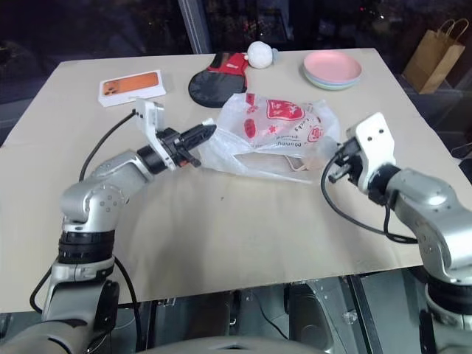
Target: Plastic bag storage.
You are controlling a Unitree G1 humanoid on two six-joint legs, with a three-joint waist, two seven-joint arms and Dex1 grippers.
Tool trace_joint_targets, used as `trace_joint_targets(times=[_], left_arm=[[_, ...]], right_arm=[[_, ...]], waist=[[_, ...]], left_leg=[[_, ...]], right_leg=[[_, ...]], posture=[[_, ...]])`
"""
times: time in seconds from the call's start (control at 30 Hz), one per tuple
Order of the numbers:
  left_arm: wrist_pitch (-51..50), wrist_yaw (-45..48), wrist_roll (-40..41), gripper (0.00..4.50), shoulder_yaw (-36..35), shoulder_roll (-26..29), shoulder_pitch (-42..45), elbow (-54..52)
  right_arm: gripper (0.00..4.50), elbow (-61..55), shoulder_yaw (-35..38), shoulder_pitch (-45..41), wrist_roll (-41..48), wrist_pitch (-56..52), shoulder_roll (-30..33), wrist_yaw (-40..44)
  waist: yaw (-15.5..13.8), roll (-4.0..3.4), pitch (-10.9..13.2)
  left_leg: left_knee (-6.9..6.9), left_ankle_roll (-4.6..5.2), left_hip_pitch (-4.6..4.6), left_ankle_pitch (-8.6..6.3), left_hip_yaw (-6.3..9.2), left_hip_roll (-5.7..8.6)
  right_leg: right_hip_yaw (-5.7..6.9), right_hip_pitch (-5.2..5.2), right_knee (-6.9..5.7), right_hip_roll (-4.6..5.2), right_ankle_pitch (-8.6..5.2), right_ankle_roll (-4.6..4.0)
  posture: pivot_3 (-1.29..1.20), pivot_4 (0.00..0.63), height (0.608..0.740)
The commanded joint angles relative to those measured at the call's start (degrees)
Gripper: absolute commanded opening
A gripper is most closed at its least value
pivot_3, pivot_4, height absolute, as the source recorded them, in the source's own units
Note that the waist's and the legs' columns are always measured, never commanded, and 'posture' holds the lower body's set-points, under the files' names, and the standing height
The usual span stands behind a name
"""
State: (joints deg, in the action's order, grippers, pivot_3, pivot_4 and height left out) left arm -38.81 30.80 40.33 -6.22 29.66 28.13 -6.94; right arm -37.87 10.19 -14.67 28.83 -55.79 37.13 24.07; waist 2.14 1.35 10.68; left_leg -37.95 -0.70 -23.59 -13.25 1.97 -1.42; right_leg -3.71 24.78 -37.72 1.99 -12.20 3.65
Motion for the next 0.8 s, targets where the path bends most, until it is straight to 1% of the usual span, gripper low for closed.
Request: trace_joint_targets(times=[0.03, 0.07, 0.1, 0.13, 0.17, 0.2, 0.23, 0.27, 0.33, 0.37, 0.4, 0.43, 0.47, 0.5, 0.63, 0.73, 0.8], left_arm=[[0.47, 1.04, -1.33, 0.02, -0.68, 0.74, -2.72, -2.61], [1.64, 2.42, -2.05, 0.02, -0.72, 1.51, -4.03, -3.32], [1.52, 3.06, -1.07, 0.00, -1.78, 1.66, -5.28, -4.25], [1.14, 4.32, 0.73, 0.00, -2.88, 1.66, -6.24, -5.31], [1.42, 5.50, 1.43, 0.56, -3.50, 2.07, -7.64, -6.86], [2.18, 6.81, 1.79, 0.80, -4.36, 2.58, -9.92, -8.46], [3.26, 7.91, 1.45, 1.29, -4.98, 3.16, -12.18, -9.91], [4.16, 8.95, 1.20, 1.69, -5.85, 3.76, -14.71, -11.33], [5.06, 10.56, 1.31, 2.62, -7.99, 4.96, -19.03, -13.20], [5.32, 11.00, 1.30, 3.19, -9.22, 5.52, -21.01, -13.61], [5.41, 11.03, 1.29, 3.45, -10.50, 5.92, -22.65, -13.73], [5.58, 11.01, 1.08, 4.06, -11.66, 6.38, -24.17, -13.83], [5.67, 10.59, 0.89, 4.39, -12.83, 6.63, -25.33, -13.76], [4.92, 9.70, 1.49, 4.48, -14.26, 6.69, -25.85, -13.26], [4.24, 8.48, 0.77, 4.48, -17.14, 7.85, -25.22, -9.22], [3.74, 7.85, 1.17, 4.48, -18.23, 8.24, -23.73, -7.40], [3.27, 7.96, 1.74, 4.48, -19.12, 8.84, -23.14, -7.05]], right_arm=[[0.00, -3.79, 1.04, 4.30, 1.10, 3.38, -0.43, 1.75], [0.00, -4.02, 0.76, 5.19, 0.42, 4.60, -0.45, 1.60], [0.57, -4.48, 0.79, 6.19, -0.06, 5.72, -0.49, 1.58], [0.79, -4.95, 1.15, 6.93, -0.17, 6.41, -0.63, 1.40], [1.35, -5.94, 2.10, 8.12, 0.30, 7.04, -0.54, 1.76], [1.72, -7.69, 3.70, 10.46, 0.93, 7.85, -0.18, 2.63], [2.26, -9.32, 5.40, 12.87, 1.77, 8.22, 0.17, 3.48], [2.71, -11.28, 7.43, 16.20, 3.09, 8.34, 0.64, 4.96], [3.64, -14.28, 11.43, 24.09, 3.68, 9.45, 1.76, 8.18], [4.26, -15.14, 13.30, 27.95, 3.31, 10.61, 2.03, 9.60], [4.49, -15.58, 15.06, 31.23, 2.92, 11.80, 2.05, 10.78], [4.50, -15.69, 16.71, 33.98, 2.61, 13.26, 1.98, 11.87], [4.50, -15.29, 18.03, 36.14, 1.85, 14.86, 1.86, 12.55], [4.50, -14.28, 18.86, 37.61, 0.50, 16.73, 1.65, 12.71], [4.50, -9.63, 19.16, 40.09, -1.52, 21.70, 1.03, 13.92], [4.50, -7.04, 18.86, 40.70, -2.67, 24.50, 0.85, 14.63], [4.50, -5.41, 19.59, 40.94, -2.96, 25.97, 0.22, 14.58]], waist=[[0.03, 0.01, -0.01], [0.08, 0.00, -0.01], [0.22, 0.00, -0.01], [0.30, 0.02, -0.02], [0.27, 0.04, -0.03], [0.21, 0.04, -0.03], [0.16, 0.04, -0.04], [0.08, 0.03, -0.05], [-0.14, 0.03, -0.07], [-0.27, 0.03, -0.07], [-0.41, 0.05, -0.09], [-0.41, 0.08, -0.10], [-0.41, 0.11, -0.12], [-0.43, 0.15, -0.15], [-0.32, 0.46, -0.34], [-0.21, 0.45, -0.33], [-0.21, 0.46, -0.33]], left_leg=[[-0.04, 0.00, 0.12, 0.00, -0.01, 0.00], [-0.15, 0.00, 0.09, 0.00, -0.01, -0.01], [-0.30, 0.00, 0.05, 0.00, -0.02, -0.03], [-0.35, 0.00, 0.05, 0.00, -0.05, -0.04], [-0.36, 0.00, 0.07, 0.00, -0.07, -0.05], [-0.37, 0.00, 0.06, 0.00, -0.06, -0.06], [-0.37, 0.00, 0.02, 0.00, -0.03, -0.07], [-0.35, 0.00, 0.02, 0.00, -0.02, -0.08], [-0.27, 0.01, -0.04, -0.02, -0.02, -0.08], [-0.27, 0.03, -0.03, -0.03, -0.02, -0.09], [-0.27, 0.05, -0.05, -0.05, -0.02, -0.09], [-0.28, 0.10, -0.08, -0.08, -0.04, -0.09], [-0.28, 0.12, -0.07, -0.09, -0.06, -0.09], [-0.32, 0.12, -0.09, -0.10, -0.08, -0.09], [-0.41, 0.12, 0.07, -0.09, -0.11, -0.12], [-0.39, 0.08, 0.70, -0.11, -0.13, -0.15], [-0.36, 0.04, 0.81, -0.14, -0.10, -0.16]], right_leg=[[-0.01, -0.14, 0.01, 0.00, -0.05, 0.00], [-0.01, -0.15, 0.00, 0.00, -0.12, -0.09], [-0.02, -0.15, -0.01, -0.02, -0.12, -0.07], [-0.06, -0.15, -0.02, -0.03, -0.10, -0.05], [-0.08, -0.15, -0.04, -0.03, -0.09, -0.04], [-0.08, -0.15, -0.05, -0.04, -0.09, -0.04], [-0.07, -0.12, -0.05, -0.06, -0.10, -0.04], [-0.06, -0.12, -0.07, -0.06, -0.08, -0.03], [-0.05, -0.09, -0.03, -0.06, 0.01, 0.08], [-0.03, -0.10, -0.02, -0.05, 0.01, 0.04], [-0.02, -0.10, 0.01, -0.05, 0.00, 0.04], [-0.01, -0.10, 0.10, -0.03, -0.03, 0.10], [-0.01, -0.11, 0.11, -0.02, -0.08, 0.12], [-0.02, -0.10, 0.12, 0.00, -0.18, -0.02], [-0.04, -0.20, 0.08, -0.01, -0.18, 0.01], [-0.06, -0.75, 0.10, 0.02, -0.19, -0.01], [-0.05, -0.88, 0.20, 0.03, -0.19, -0.01]], posture=[[0.00, 0.150, 0.740], [0.00, 0.150, 0.740], [0.00, 0.150, 0.740], [0.00, 0.150, 0.740], [0.00, 0.150, 0.740], [0.00, 0.150, 0.740], [0.00, 0.150, 0.740], [0.00, 0.150, 0.740], [0.00, 0.150, 0.740], [0.00, 0.150, 0.740], [0.00, 0.150, 0.740], [0.00, 0.150, 0.740], [0.00, 0.150, 0.740], [0.00, 0.150, 0.740], [0.00, 0.150, 0.740], [0.00, 0.150, 0.740], [0.00, 0.150, 0.740]])
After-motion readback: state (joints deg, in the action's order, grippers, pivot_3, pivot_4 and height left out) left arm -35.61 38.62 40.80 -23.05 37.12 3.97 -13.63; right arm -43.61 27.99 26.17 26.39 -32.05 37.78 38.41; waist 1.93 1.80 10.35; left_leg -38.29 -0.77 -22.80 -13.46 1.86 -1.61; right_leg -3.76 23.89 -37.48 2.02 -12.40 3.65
